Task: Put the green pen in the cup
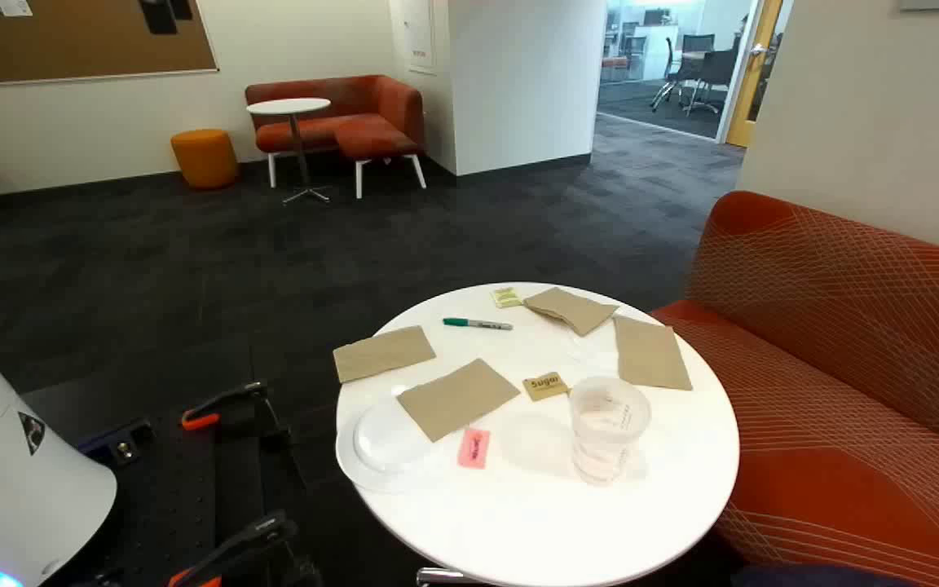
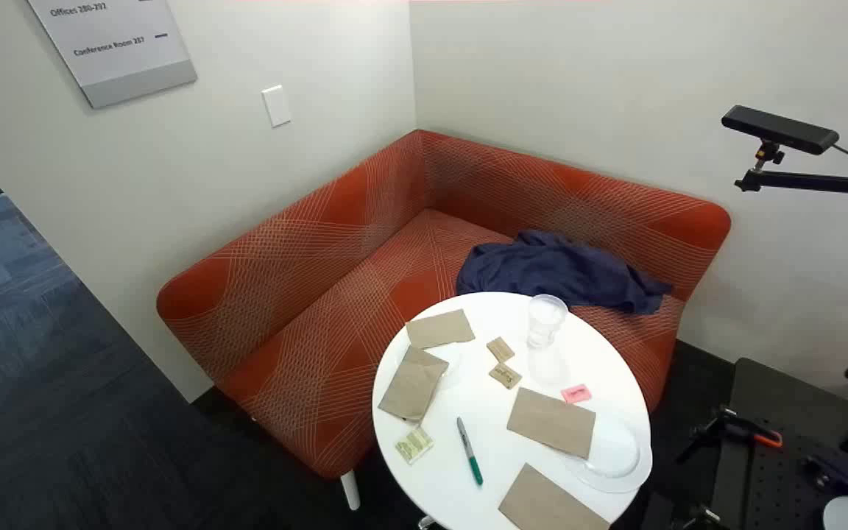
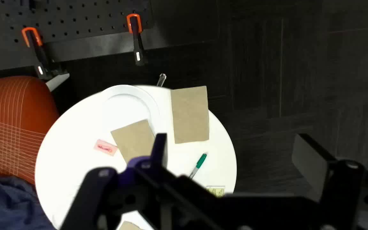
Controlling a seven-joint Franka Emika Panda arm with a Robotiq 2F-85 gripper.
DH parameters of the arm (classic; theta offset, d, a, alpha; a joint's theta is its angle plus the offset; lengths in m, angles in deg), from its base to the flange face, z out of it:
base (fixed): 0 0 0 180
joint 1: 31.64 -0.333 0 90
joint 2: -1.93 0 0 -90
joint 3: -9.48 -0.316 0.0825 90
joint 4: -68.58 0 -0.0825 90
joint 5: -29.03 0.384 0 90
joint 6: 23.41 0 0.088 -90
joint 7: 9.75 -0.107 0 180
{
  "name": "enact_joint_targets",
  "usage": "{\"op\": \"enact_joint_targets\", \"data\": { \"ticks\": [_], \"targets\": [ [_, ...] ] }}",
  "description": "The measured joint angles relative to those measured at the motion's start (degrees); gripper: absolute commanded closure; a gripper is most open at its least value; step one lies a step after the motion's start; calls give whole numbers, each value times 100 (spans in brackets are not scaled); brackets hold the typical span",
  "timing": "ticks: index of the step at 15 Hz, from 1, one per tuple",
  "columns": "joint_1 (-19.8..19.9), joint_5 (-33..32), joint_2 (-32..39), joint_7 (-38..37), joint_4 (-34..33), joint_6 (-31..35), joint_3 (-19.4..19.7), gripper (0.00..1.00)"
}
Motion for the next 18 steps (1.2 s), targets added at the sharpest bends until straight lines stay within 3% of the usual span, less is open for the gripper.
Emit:
{"op": "enact_joint_targets", "data": {
  "ticks": [14, 18],
  "targets": [
    [8, 0, 0, 2, 0, 0, -6, 0],
    [175, 0, 83, 2, 0, 116, -44, 0]
  ]
}}
